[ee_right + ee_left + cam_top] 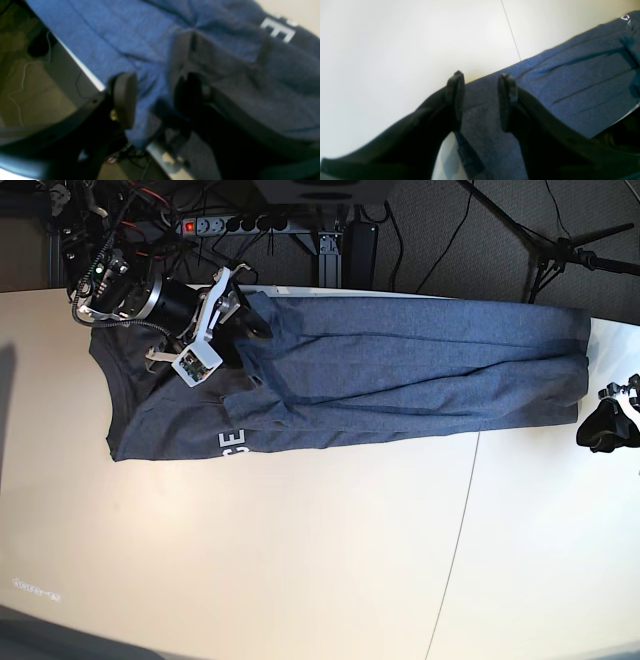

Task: Fold the T-shirt properly
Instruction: 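Reposition the right gripper on the shirt end and regrasp it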

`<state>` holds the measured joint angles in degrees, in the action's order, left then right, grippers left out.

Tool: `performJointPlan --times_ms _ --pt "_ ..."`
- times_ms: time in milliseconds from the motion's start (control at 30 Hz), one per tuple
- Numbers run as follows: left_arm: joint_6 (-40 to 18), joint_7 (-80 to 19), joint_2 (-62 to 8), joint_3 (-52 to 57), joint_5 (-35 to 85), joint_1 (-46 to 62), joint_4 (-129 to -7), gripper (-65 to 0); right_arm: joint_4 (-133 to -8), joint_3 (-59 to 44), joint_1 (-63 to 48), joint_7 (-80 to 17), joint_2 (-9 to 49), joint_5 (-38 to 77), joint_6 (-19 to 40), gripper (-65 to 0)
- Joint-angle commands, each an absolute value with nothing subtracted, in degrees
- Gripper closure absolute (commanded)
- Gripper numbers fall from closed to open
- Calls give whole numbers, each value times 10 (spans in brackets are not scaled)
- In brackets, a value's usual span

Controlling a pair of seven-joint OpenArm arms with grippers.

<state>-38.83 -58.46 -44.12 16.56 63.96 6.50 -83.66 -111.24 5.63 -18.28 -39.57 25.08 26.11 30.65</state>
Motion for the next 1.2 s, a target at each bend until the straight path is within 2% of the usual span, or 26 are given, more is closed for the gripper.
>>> performJointPlan --times_ms 0,500,567,667,700,933,1167 --pt "-400 -572 -455 172 649 58 -842 -225 -1121 51 -179 -384 257 270 315 -323" --pt "-400 -570 -443 172 649 60 -842 -225 -1111 -85 -129 -373 257 293 314 -318" --pt "-400 -568 -441 172 649 60 -842 -225 -1087 -85 -129 -371 257 291 314 -244" --pt "-400 -568 -432 172 649 61 -842 -225 -1041 -85 -128 -350 257 275 315 -43" --pt "-400 -568 -427 172 649 60 -842 -225 -1030 -85 -129 -345 257 267 315 0" --pt "-400 -568 -408 172 635 61 -842 -225 -1015 -97 -129 -346 273 240 314 0" --pt "-400 -568 -406 171 623 61 -837 -225 -1015 -191 -152 -380 300 274 313 0"
